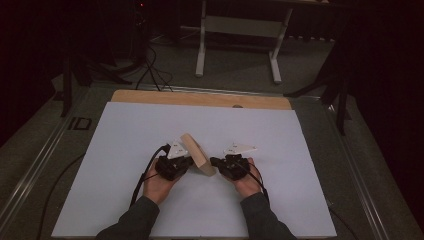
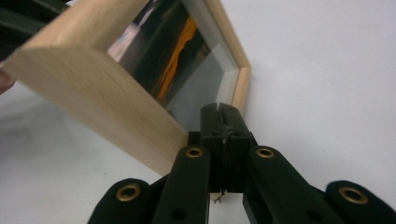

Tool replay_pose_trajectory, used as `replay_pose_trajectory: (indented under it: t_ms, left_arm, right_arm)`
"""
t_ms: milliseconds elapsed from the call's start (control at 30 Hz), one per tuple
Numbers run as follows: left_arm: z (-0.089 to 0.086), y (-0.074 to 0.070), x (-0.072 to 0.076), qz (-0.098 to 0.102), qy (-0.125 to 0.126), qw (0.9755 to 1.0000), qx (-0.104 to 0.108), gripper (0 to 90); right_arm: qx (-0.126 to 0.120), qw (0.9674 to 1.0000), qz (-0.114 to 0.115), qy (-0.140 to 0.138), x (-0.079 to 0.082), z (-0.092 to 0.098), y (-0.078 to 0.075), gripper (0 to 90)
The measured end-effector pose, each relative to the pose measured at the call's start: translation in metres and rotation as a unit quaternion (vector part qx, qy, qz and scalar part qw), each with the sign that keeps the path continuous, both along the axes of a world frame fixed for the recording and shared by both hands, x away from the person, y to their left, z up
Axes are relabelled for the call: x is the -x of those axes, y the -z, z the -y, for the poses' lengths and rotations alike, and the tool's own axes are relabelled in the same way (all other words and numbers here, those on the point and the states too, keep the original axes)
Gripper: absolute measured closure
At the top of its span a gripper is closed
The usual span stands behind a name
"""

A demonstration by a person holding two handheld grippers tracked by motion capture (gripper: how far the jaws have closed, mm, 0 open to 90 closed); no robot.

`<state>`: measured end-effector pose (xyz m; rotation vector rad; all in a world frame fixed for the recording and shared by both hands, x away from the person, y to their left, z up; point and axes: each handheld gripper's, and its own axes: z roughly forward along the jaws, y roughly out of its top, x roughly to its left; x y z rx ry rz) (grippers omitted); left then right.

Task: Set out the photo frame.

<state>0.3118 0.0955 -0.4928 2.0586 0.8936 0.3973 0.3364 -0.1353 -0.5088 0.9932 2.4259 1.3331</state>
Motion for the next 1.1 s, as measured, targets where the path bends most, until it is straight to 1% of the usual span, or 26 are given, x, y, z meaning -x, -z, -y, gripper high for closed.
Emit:
replay_pose_trajectory:
  t_ms: [233,400,500,600,633,700,867,933,1000,1100]
  left_arm:
    - [-0.002,0.001,-0.001,0.001,-0.008,1.0000,0.002,89.6]
    - [-0.003,0.001,-0.002,-0.001,-0.013,0.9999,0.005,89.6]
    - [-0.005,0.001,-0.003,-0.003,-0.016,0.9998,0.010,89.6]
    - [-0.007,0.002,-0.004,-0.006,-0.019,0.9996,0.018,89.6]
    - [-0.007,0.002,-0.004,-0.006,-0.019,0.9996,0.018,89.6]
    - [-0.009,0.002,-0.005,-0.009,-0.022,0.9994,0.024,89.5]
    - [-0.012,0.003,-0.006,-0.012,-0.027,0.9991,0.029,89.3]
    - [-0.014,0.003,-0.006,-0.014,-0.030,0.9989,0.032,87.0]
    - [-0.018,0.003,-0.007,-0.016,-0.036,0.9985,0.039,81.8]
    - [-0.021,0.002,-0.006,-0.017,-0.038,0.9983,0.041,77.4]
  right_arm:
    - [0.011,0.9999,-0.004,-0.009,0.006,-0.002,0.002,89.4]
    - [0.027,0.9992,0.005,-0.028,0.015,-0.010,0.000,89.4]
    - [0.035,0.9986,0.011,-0.039,0.019,-0.014,-0.001,89.4]
    - [0.038,0.9980,0.014,-0.048,0.022,-0.018,-0.001,89.4]
    - [0.038,0.9980,0.014,-0.048,0.022,-0.018,-0.001,89.4]
    - [0.041,0.9977,0.016,-0.051,0.024,-0.021,-0.001,89.4]
    - [0.040,0.9976,0.017,-0.055,0.027,-0.025,-0.001,89.3]
    - [0.042,0.9974,0.019,-0.056,0.027,-0.026,-0.001,88.6]
    - [0.045,0.9971,0.023,-0.056,0.028,-0.026,-0.002,86.2]
    - [0.036,0.9973,0.023,-0.059,0.027,-0.023,-0.004,83.4]
